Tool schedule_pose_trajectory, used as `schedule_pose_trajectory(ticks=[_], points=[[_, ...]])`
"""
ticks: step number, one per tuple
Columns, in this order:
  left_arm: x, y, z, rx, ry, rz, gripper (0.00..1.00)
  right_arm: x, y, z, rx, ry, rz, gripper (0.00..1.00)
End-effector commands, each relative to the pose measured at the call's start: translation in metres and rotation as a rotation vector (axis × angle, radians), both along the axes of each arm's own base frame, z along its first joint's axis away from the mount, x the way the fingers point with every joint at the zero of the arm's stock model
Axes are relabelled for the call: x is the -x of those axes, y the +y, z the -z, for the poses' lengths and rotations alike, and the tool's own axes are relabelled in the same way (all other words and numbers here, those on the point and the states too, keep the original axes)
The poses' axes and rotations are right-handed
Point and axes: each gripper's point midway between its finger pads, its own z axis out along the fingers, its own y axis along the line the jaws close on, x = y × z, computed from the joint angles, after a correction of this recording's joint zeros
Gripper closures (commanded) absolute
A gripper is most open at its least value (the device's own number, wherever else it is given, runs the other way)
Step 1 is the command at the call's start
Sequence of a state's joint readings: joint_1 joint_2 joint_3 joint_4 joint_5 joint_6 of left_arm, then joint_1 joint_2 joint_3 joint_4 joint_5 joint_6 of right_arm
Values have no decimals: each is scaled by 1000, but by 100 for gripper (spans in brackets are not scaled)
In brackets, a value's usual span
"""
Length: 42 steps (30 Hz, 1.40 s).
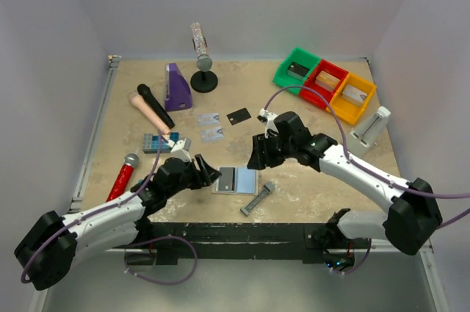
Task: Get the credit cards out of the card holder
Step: Remove the credit card from the card holder.
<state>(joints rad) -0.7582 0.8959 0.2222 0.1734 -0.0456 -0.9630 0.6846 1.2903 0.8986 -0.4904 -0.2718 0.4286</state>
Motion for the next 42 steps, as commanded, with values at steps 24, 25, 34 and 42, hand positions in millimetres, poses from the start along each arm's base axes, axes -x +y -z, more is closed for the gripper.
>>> schedule_pose_trajectory(ticks=[24,25,34,42], points=[[-28,-22,13,18,19,92,96,-3,81,64,-280,309,-24,70],[-27,-21,16,11,25,91,96,-3,81,66,-275,317,-21,69],[-22,-12,28,-28,43,80,98,-5,84,71,-277,340,-8,66],[-15,-7,41,-44,71,79,100,-4,90,73,-287,374,-9,65]])
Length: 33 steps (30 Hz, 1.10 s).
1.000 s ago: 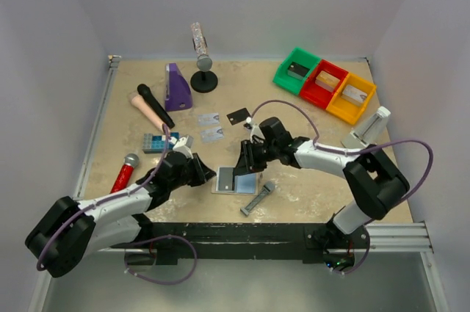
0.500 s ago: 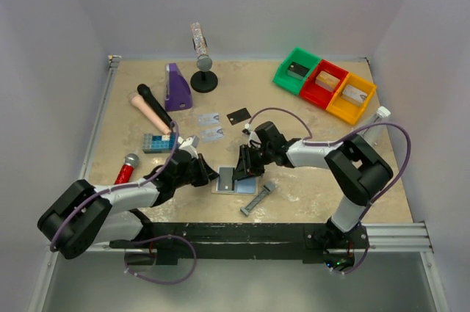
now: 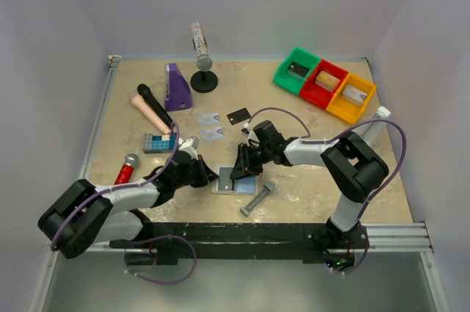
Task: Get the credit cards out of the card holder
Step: Remove the credit card from the card holder.
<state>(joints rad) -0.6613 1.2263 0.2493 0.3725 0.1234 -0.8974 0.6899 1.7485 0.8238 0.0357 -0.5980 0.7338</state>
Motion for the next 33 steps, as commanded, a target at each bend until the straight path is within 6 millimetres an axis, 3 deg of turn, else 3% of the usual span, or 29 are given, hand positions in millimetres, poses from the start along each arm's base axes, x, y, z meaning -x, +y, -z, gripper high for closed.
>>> schedule_pose_trajectory(ticks=[1,17,33], points=[[-2,3,3,-4,-23,-3,100,-5,14,-10,-45,1,-11,65],[9,6,20,-5,18,6,100,-6,25,-27,-140,16,10,65],[11,-4,16,59,6,31,100,-2,32,-29,-174,31,-18,61]])
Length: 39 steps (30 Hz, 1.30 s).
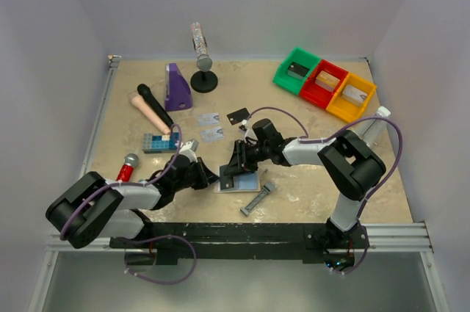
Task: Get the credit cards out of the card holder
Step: Remove the credit card from the card holder.
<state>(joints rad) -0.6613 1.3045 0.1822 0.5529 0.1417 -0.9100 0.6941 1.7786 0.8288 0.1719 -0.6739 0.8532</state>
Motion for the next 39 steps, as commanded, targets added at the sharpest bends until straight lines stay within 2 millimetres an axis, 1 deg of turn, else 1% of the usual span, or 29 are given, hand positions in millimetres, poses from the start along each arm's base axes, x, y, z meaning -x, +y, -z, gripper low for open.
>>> schedule_pose_trajectory(ticks=[1,10,17,22,24,32,39], points=[[8,-4,4,32,19,26,100,3,11,-12,-54,-13,-35,61],[8,-10,-5,74,0,43,100,5,17,-9,-39,1,-52,61],[8,-10,-6,76,-4,39,100,7,16,-5,-20,11,-62,61],[8,-6,-2,60,2,26,100,10,11,-10,5,-4,-67,63],[8,-4,1,46,11,14,100,10,10,-14,9,-12,-70,64],[10,6,14,-2,57,-30,100,11,5,-17,25,-25,-68,65],[10,10,17,-18,64,-49,100,12,2,-19,36,-38,-70,65]])
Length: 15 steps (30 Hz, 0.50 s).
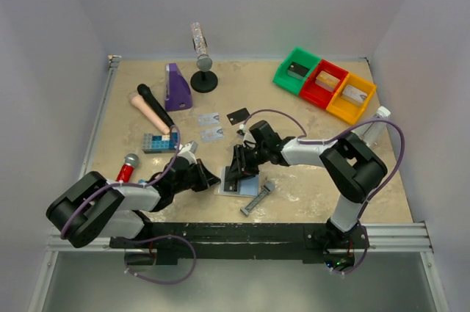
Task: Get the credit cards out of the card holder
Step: Remove the credit card from the card holder.
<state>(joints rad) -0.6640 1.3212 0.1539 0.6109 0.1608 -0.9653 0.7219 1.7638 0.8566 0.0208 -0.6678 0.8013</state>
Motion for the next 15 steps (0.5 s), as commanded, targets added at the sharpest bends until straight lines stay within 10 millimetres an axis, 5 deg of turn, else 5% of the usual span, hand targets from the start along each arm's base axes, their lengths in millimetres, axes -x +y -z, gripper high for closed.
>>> schedule_pose_trajectory(ticks=[1,15], points=[[4,13,16,-67,36,-39,100,-8,7,-25,-40,-79,-17,65],[4,18,18,-77,41,-65,100,-4,-7,-19,-2,-80,-10,67]])
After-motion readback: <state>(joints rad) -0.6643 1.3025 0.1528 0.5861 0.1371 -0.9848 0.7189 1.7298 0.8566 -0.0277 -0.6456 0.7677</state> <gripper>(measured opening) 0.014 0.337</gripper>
